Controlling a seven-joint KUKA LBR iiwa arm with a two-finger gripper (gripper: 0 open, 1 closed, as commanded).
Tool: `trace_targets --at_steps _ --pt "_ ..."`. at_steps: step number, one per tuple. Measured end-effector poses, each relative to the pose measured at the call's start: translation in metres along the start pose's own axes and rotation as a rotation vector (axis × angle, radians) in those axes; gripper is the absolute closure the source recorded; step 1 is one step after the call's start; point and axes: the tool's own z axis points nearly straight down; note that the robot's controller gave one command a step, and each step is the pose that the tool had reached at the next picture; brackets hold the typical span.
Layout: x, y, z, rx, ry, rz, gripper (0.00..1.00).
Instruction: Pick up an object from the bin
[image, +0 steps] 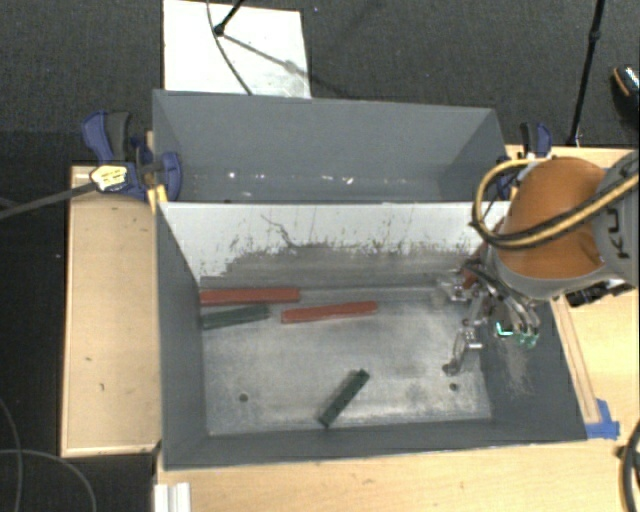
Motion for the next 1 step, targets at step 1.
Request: trace_targets --at_steps 1 --pt "0.0258 0.0681 0.0464 -0.003 -0.001 -0.114 0.00"
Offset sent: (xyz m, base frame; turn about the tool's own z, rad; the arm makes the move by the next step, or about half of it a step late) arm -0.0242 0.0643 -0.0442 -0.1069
